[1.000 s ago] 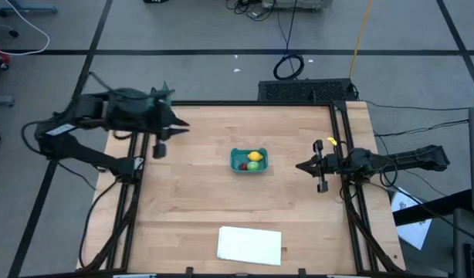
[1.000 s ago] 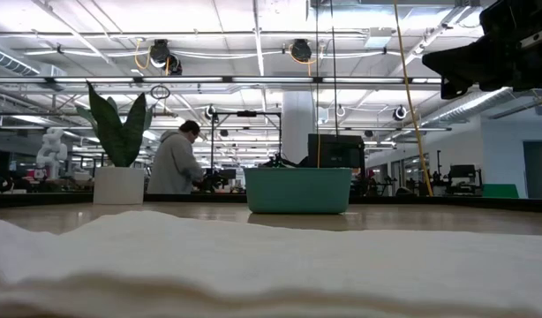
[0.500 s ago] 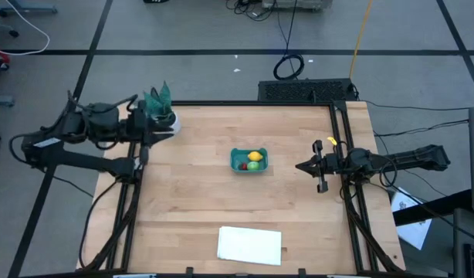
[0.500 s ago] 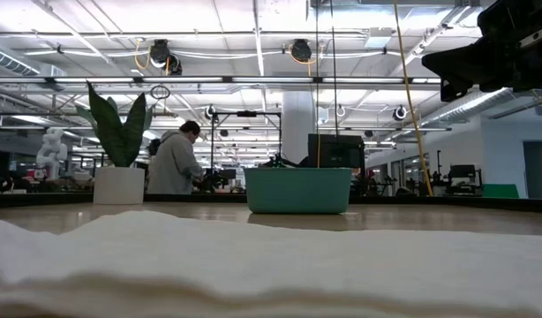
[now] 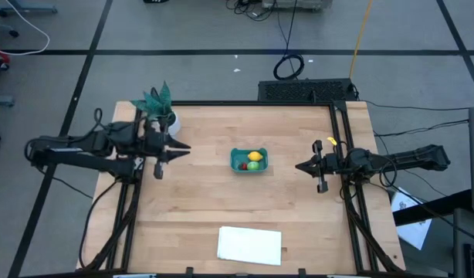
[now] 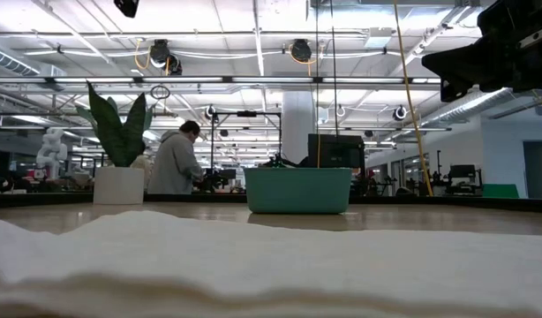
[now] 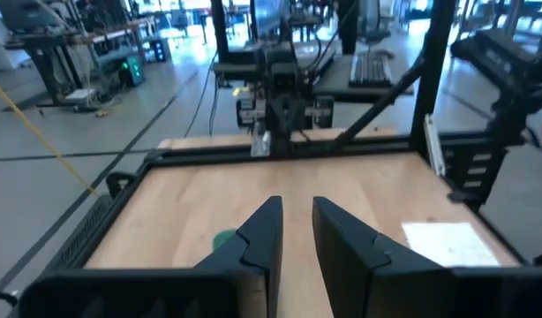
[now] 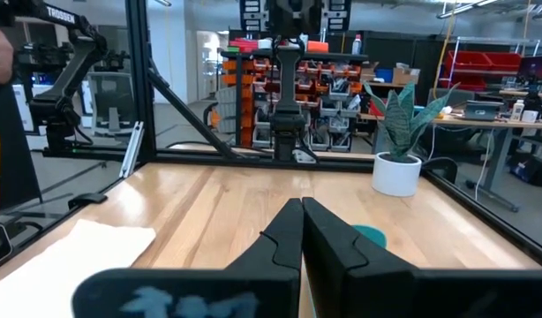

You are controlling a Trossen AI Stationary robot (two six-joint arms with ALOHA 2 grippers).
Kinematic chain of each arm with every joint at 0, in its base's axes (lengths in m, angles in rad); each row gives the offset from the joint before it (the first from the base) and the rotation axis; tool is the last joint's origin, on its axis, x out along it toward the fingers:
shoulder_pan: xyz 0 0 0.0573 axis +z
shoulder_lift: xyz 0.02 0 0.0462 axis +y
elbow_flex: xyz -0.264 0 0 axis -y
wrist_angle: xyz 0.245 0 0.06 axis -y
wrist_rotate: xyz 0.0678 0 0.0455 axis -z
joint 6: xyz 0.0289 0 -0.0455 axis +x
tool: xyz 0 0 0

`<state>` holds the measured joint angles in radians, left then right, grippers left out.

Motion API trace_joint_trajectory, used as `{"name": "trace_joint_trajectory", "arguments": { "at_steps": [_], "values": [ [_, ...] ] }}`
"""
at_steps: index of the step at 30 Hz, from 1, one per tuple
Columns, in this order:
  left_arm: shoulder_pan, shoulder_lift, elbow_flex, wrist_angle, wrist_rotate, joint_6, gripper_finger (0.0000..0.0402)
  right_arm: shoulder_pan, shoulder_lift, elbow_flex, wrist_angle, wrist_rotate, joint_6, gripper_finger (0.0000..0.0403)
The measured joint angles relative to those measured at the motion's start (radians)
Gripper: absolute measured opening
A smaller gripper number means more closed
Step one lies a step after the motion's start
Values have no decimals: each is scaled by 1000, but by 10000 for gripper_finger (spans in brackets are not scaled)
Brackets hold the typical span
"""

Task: Pick and placing Produce into tupperware
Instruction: Return to Home Position

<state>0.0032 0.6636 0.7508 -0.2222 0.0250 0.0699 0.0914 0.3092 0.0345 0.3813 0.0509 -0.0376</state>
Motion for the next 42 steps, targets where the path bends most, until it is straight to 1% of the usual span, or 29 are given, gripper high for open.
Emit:
{"name": "trace_joint_trajectory", "arguments": {
  "at_steps": [2, 6, 13, 19, 28, 37, 40, 42],
  "values": [
    [-9, -10, -18, 1, -27, 9, 72, 0, 0, 0, -7, 0, 0, 0],
    [-26, -80, -71, 23, -68, 29, 72, 0, 0, 0, -19, 0, 3, 0],
    [-32, -246, -233, 154, -79, 25, 72, 0, 0, 0, -17, 0, 14, 0],
    [-31, -335, -361, 220, -79, 6, 72, 0, 0, 0, -9, 0, 30, 0],
    [-31, -371, -495, 270, -87, 0, 72, 0, 0, 0, 35, 0, 26, 0],
    [-31, -370, -627, 392, -81, 31, 72, 0, -1, 0, 80, 8, 24, 0],
    [-31, -370, -658, 404, -77, 60, 72, -2, -1, 0, 105, 67, 26, 0],
    [-30, -371, -665, 406, -77, 71, 72, -14, -1, 0, 116, 80, 25, 0]
  ]
}}
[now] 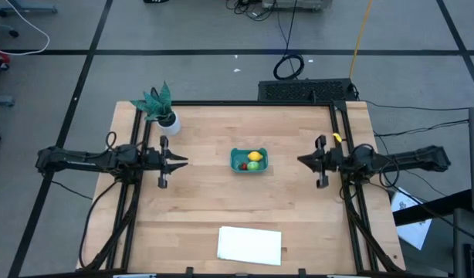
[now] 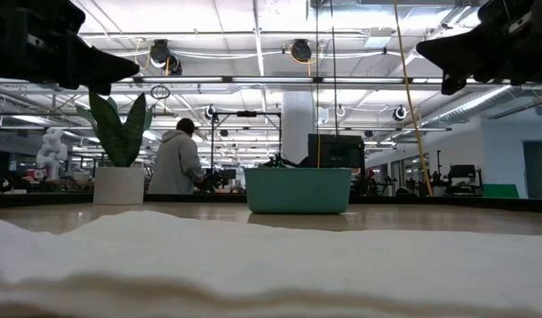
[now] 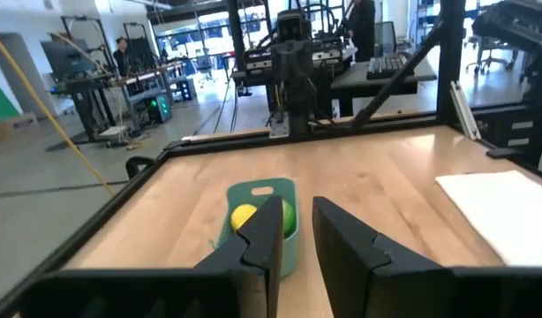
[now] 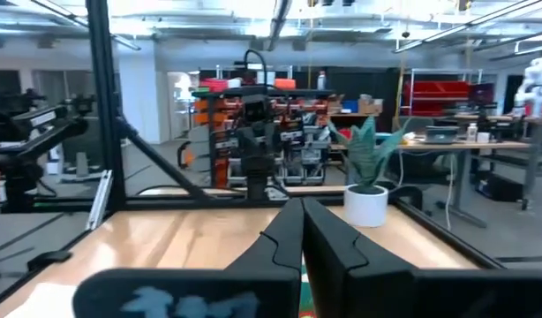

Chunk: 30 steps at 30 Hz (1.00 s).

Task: Pick and placing Produce into tupperware
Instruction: Return to Home Position

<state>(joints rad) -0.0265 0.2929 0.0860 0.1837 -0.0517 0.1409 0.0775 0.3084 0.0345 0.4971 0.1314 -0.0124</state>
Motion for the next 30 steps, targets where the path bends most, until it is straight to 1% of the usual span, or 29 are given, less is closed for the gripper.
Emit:
{"name": "trace_joint_trajectory", "arguments": {
  "at_steps": [5, 6, 10, 14, 16, 19, 30],
  "values": [
    [7, 0, 0, -3, 14, 45, 72, -50, 0, 0, 0, -5, 0, 0],
    [15, 0, 0, -4, 22, 53, 72, -62, 0, 0, 0, -17, 0, 0],
    [60, 0, 0, -12, 63, 64, 72, -109, 0, 0, 13, -133, 1, 0],
    [113, 0, 0, -40, 105, 64, 72, -143, -2, 0, 16, -141, 12, 0],
    [135, 0, 0, -38, 135, 60, 72, -158, -9, 0, 17, -163, 23, 0],
    [154, -5, 0, -40, 165, 60, 72, -166, -19, 0, 30, -189, 41, 0],
    [177, -102, 0, -127, 166, 40, 72, -165, -71, 0, 24, -215, 74, 0]
  ]
}}
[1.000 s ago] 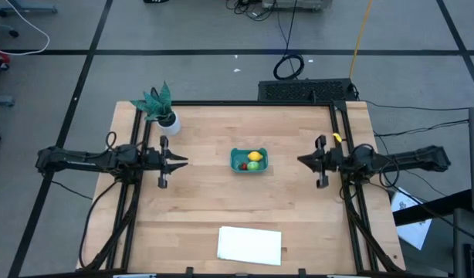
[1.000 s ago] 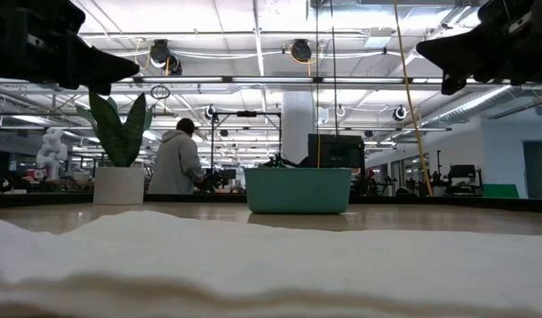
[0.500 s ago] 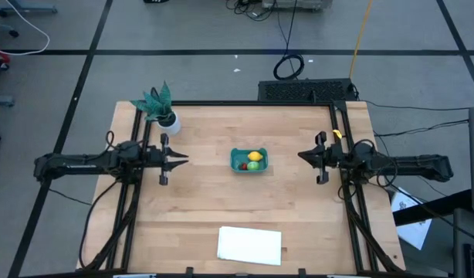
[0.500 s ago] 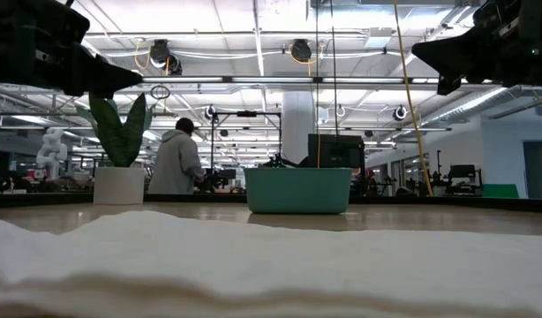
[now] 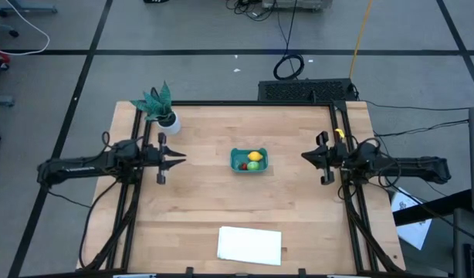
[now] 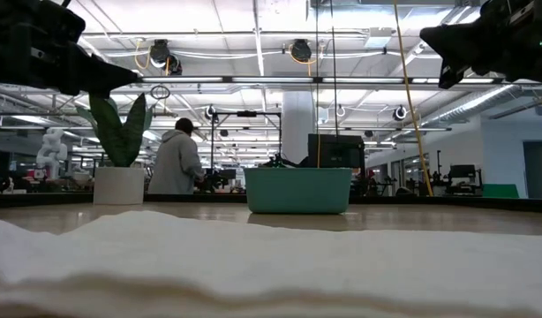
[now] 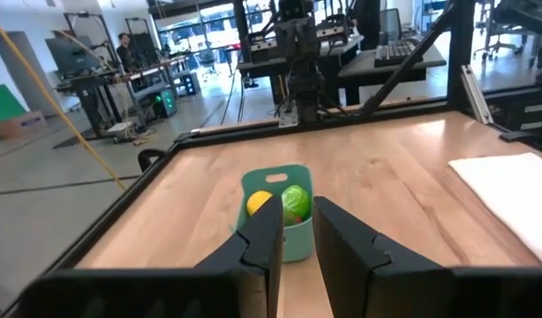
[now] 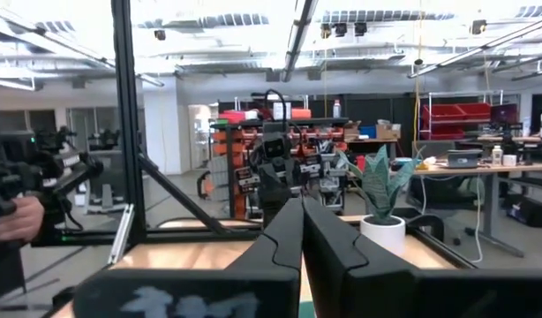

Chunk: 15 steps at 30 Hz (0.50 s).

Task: Pick and placing Produce into tupperware
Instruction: Return to Home Position

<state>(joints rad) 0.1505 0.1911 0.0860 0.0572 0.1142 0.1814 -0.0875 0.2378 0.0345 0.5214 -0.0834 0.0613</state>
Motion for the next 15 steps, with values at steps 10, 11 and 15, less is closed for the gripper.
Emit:
{"name": "trace_joint_trajectory", "arguments": {
  "at_steps": [10, 11, 15],
  "values": [
    [0, -134, 0, -129, -29, -32, 71, 0, -15, 0, -61, 1, 95, 0],
    [0, -147, 0, -150, -33, -35, 71, 0, -15, 1, -81, 1, 106, 0],
    [0, -188, 0, -200, -36, -47, 71, 0, -15, 13, -189, 2, 111, 0]
  ]
}}
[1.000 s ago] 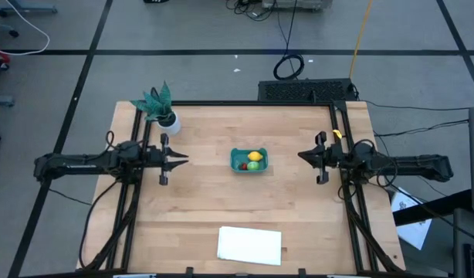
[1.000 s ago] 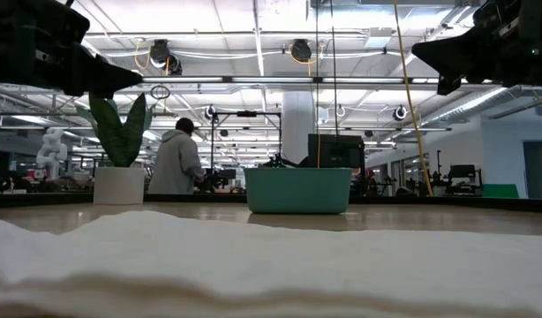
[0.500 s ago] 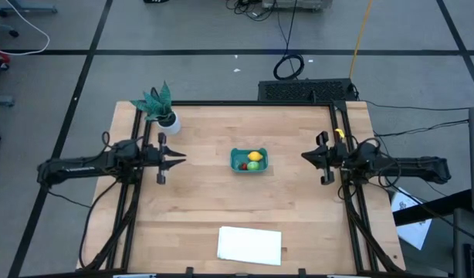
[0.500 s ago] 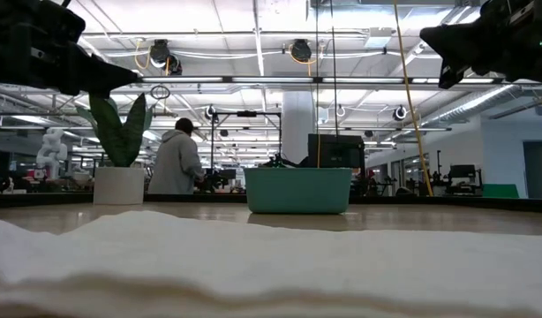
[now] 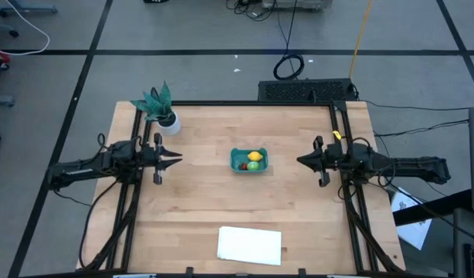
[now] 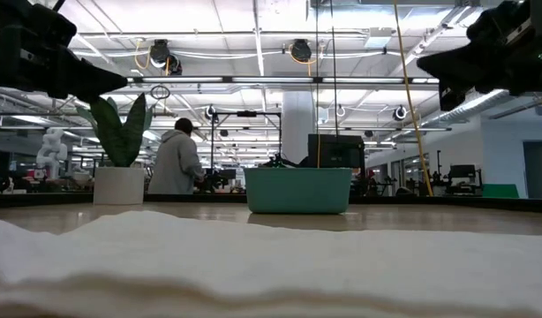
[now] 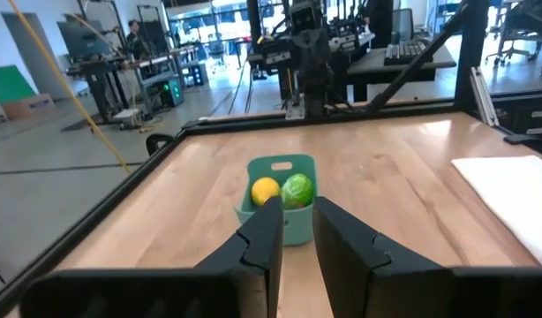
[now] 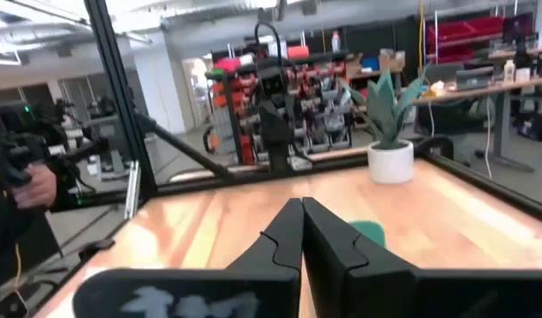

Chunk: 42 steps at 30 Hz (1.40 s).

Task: Pick and placing Produce into tupperware
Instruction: Return to Home Position

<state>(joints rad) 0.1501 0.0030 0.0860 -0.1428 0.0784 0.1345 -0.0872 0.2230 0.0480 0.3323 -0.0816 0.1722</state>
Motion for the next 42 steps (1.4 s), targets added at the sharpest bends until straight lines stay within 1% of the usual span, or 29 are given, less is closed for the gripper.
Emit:
{"name": "trace_joint_trajectory", "arguments": {
  "at_steps": [4, 9, 14, 18, 21, 23, 26, 31, 42],
  "values": [
    [0, -1, 1, -28, 0, -5, 71, 0, 0, 5, -33, 3, -19, 0],
    [0, -1, 1, -67, 2, -4, 71, 6, 0, 5, -78, 74, -39, 0],
    [0, -1, 1, -72, 24, 11, 71, 53, 0, 5, -76, 81, -112, 0],
    [-1, -1, 1, -72, 55, 2, 71, 98, 0, 5, -76, 86, -129, 0],
    [-4, -1, 1, -70, 55, -14, 72, 123, 0, 5, -77, 148, -125, 0],
    [-9, -1, -8, -41, 49, -23, 72, 135, 0, 5, -86, 189, -124, 0],
    [-21, -1, -17, -4, 23, -28, 72, 143, 0, 5, -90, 191, -127, 0],
    [-41, -1, -18, -1, 6, -13, 72, 142, 0, 5, -91, 192, -125, 0],
    [-50, -1, -19, -2, 0, -36, 72, 142, 0, 5, -91, 191, -127, 0]
  ]
}}
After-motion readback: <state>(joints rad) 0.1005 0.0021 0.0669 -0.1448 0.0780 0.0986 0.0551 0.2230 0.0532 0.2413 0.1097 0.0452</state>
